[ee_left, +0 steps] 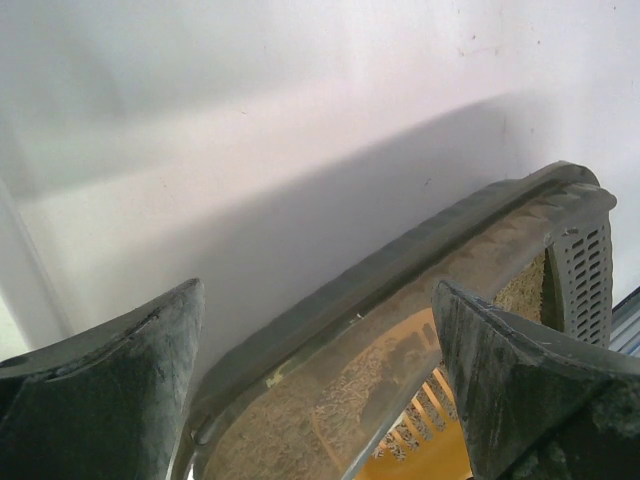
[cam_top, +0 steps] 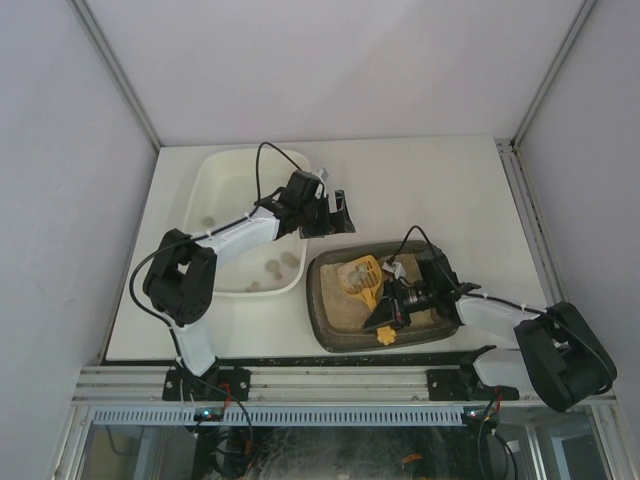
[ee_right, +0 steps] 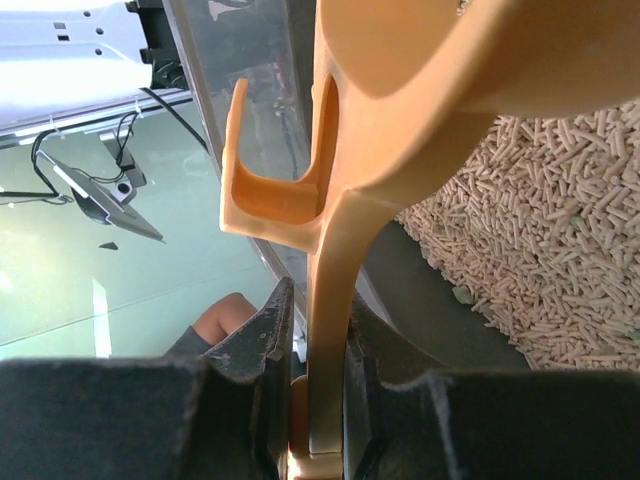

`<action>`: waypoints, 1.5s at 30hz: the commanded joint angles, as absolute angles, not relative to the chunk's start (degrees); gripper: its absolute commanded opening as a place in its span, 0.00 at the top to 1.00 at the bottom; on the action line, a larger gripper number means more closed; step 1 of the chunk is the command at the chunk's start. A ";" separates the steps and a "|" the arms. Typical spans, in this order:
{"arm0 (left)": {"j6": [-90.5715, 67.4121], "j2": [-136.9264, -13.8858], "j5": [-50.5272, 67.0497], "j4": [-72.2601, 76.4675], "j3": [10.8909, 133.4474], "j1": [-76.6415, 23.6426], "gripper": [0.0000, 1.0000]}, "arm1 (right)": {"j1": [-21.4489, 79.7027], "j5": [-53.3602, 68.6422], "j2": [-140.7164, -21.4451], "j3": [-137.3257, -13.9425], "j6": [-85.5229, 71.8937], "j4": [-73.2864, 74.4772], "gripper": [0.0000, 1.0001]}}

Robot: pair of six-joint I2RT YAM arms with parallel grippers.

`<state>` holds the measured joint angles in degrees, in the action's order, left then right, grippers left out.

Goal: Clean the litter box

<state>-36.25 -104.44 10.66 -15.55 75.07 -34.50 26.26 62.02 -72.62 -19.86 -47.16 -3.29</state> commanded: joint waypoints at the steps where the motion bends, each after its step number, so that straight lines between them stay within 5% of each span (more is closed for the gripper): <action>1: -34.71 -102.61 9.72 -15.16 74.29 -34.80 0.02 | 26.75 56.16 -70.97 -17.20 -39.38 11.66 1.00; 45: -34.01 -102.29 9.04 -15.43 74.79 -34.82 0.02 | 23.49 57.55 -48.35 -19.91 -40.56 29.83 1.00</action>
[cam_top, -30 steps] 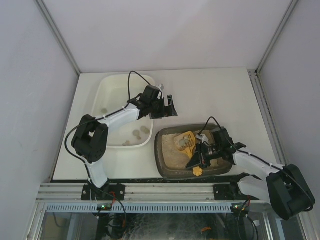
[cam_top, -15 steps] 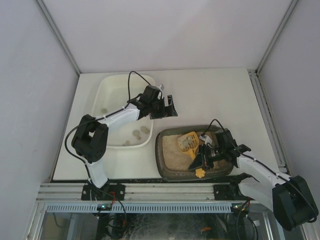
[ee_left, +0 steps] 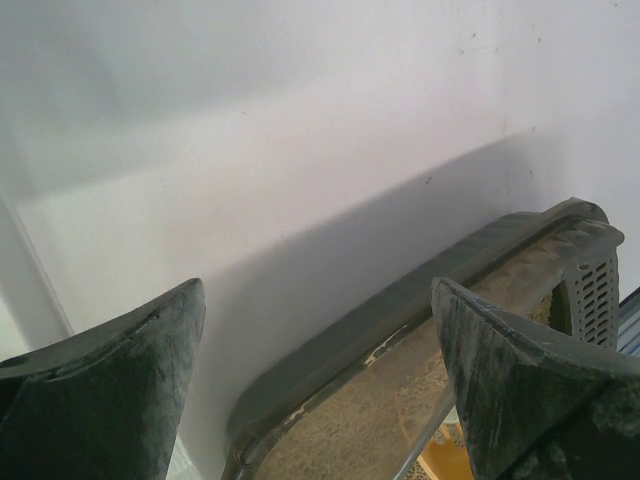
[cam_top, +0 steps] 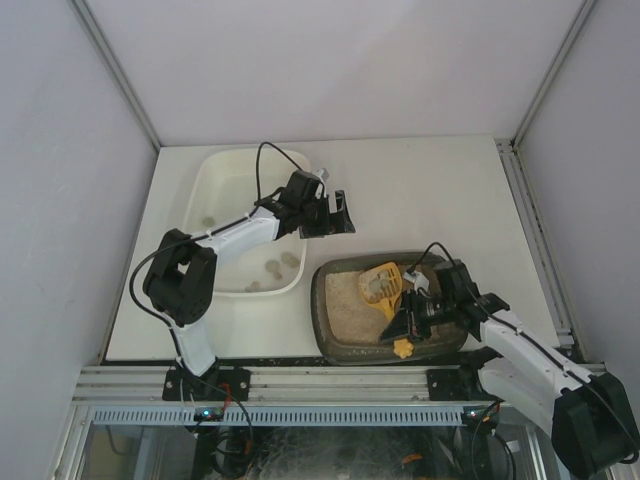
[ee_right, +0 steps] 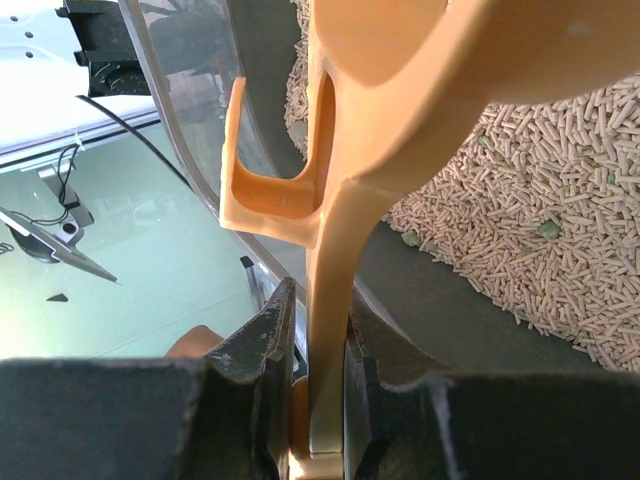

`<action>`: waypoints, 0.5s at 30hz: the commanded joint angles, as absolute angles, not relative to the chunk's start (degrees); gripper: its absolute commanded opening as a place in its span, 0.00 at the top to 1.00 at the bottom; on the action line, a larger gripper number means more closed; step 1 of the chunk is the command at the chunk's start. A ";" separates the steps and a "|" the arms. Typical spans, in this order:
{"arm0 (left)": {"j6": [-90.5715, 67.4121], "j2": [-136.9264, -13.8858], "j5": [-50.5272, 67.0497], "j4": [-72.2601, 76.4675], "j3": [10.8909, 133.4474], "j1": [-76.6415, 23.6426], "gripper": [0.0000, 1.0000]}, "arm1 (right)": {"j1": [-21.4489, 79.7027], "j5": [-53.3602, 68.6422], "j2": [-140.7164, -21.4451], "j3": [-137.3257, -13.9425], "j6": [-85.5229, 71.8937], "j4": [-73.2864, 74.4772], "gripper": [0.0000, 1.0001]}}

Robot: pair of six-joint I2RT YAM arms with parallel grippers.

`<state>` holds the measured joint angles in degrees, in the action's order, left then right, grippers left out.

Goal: Clean the litter box

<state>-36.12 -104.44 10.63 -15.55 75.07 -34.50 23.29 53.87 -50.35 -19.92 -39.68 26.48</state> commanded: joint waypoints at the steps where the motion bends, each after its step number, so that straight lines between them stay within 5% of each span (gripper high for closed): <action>1: -33.64 -102.12 8.75 -15.53 74.98 -34.81 0.02 | 23.50 57.68 -47.75 -19.90 -41.08 29.87 1.00; 15: -19.00 -92.32 5.34 -23.14 78.97 -34.70 0.01 | 23.57 57.42 -33.05 -20.43 -45.15 34.60 1.00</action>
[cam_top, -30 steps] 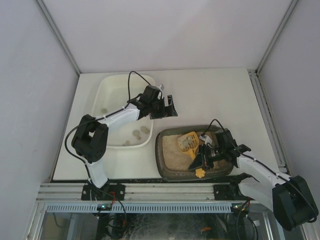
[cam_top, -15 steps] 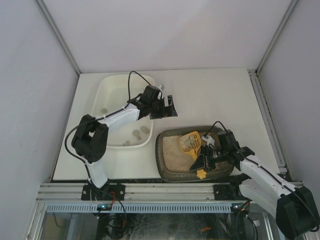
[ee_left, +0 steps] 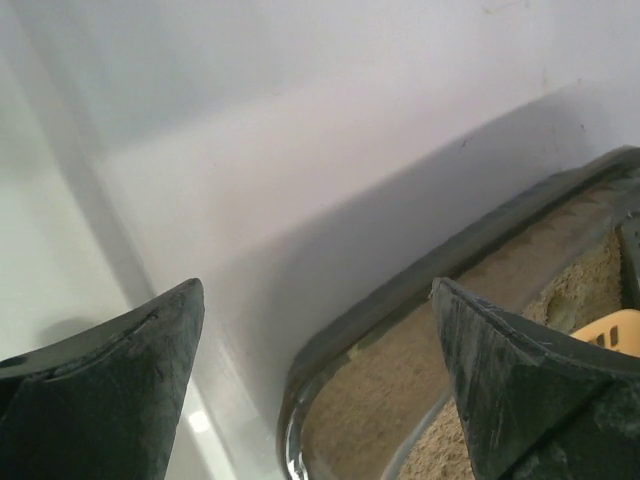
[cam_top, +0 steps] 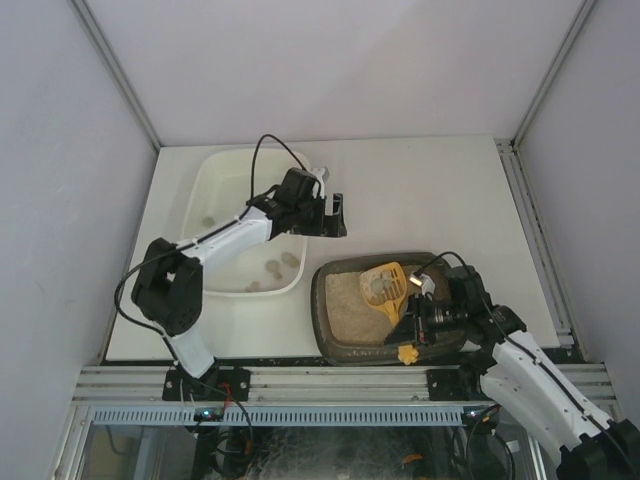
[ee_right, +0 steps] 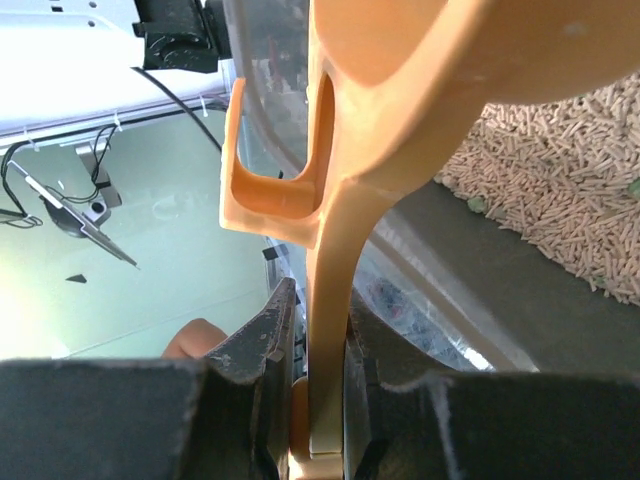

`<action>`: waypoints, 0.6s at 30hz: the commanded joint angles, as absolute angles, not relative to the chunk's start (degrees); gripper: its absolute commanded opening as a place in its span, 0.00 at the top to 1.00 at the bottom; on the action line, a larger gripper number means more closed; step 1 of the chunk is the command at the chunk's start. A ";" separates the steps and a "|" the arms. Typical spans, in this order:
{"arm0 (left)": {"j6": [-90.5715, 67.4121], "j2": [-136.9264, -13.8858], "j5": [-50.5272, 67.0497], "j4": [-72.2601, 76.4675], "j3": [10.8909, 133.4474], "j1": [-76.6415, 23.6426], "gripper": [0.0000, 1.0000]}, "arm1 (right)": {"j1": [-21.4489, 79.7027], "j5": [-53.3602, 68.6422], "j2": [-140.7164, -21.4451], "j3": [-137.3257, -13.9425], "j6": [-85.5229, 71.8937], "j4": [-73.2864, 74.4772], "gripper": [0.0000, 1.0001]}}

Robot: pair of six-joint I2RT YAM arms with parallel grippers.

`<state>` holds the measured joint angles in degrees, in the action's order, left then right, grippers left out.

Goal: Clean the litter box

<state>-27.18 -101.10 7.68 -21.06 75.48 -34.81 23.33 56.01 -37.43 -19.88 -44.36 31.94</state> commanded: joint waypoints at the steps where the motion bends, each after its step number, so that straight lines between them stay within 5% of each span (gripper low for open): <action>1: -17.33 -90.33 4.52 -23.27 78.04 -34.64 0.00 | 23.56 56.86 -31.26 -20.43 -45.02 35.46 1.00; 10: -3.82 -71.32 1.76 -32.71 67.91 -33.83 0.00 | 24.25 53.75 -7.96 -9.71 -61.38 21.76 1.00; 18: 0.96 -57.15 -9.56 -42.15 62.39 -33.88 0.00 | 26.72 44.35 -2.72 -3.98 -68.03 13.09 1.00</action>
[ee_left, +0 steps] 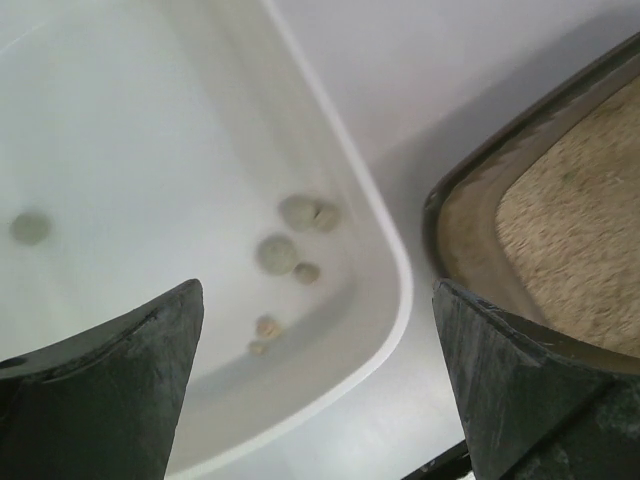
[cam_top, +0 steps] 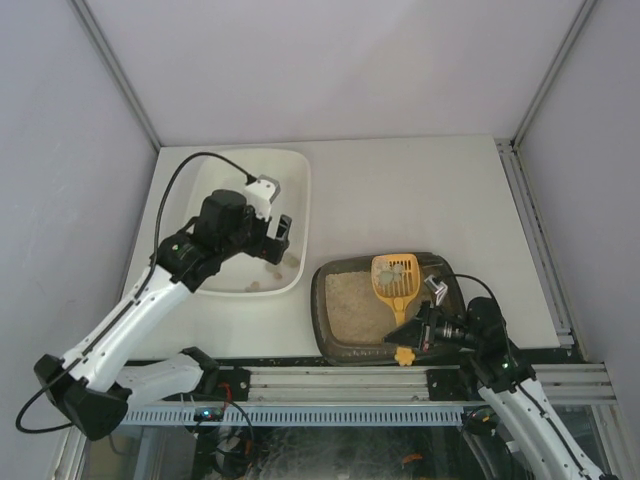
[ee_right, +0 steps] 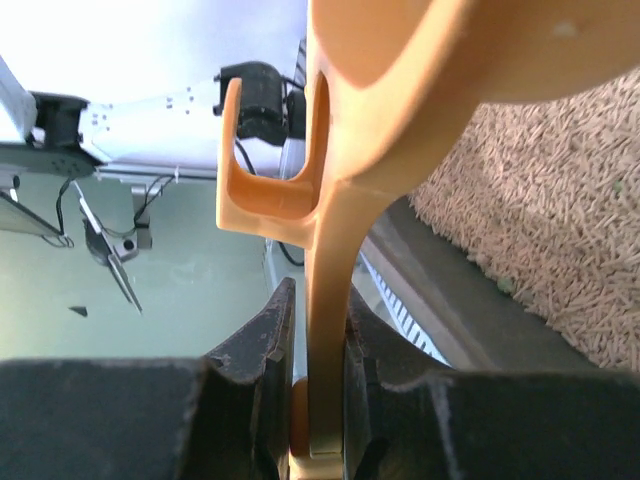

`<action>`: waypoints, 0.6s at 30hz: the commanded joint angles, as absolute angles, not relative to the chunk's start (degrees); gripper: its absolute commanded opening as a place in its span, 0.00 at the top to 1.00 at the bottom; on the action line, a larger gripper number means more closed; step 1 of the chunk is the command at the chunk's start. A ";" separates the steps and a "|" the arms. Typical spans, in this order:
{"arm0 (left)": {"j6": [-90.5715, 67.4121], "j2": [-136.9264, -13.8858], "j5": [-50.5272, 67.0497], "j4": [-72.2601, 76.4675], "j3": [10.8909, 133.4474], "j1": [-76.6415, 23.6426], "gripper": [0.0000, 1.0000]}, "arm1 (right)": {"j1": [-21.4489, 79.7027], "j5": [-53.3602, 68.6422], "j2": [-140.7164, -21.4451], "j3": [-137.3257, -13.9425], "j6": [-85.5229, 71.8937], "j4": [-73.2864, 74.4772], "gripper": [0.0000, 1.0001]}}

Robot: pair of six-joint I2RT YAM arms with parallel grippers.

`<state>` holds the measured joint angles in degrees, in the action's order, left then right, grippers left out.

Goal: Clean the litter box

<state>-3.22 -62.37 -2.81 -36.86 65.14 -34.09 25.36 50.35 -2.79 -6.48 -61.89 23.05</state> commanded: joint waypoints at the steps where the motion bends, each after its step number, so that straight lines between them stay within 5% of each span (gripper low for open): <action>1: 0.80 -56.06 -10.65 -42.78 61.98 -33.88 0.00 | 27.99 43.63 -4.15 -3.95 -68.07 11.82 1.00; 13: -2.00 -52.05 -18.04 -45.40 58.31 -33.80 0.00 | 39.15 33.99 -12.16 -10.44 -63.56 12.59 1.00; 18: 2.61 -50.75 -7.06 -46.05 57.87 -31.28 0.00 | 32.89 37.34 -7.79 -6.92 -68.21 10.97 1.00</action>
<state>-0.36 -52.47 -13.65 -46.48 58.81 -33.17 36.75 36.53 -9.65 -6.94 -65.21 16.56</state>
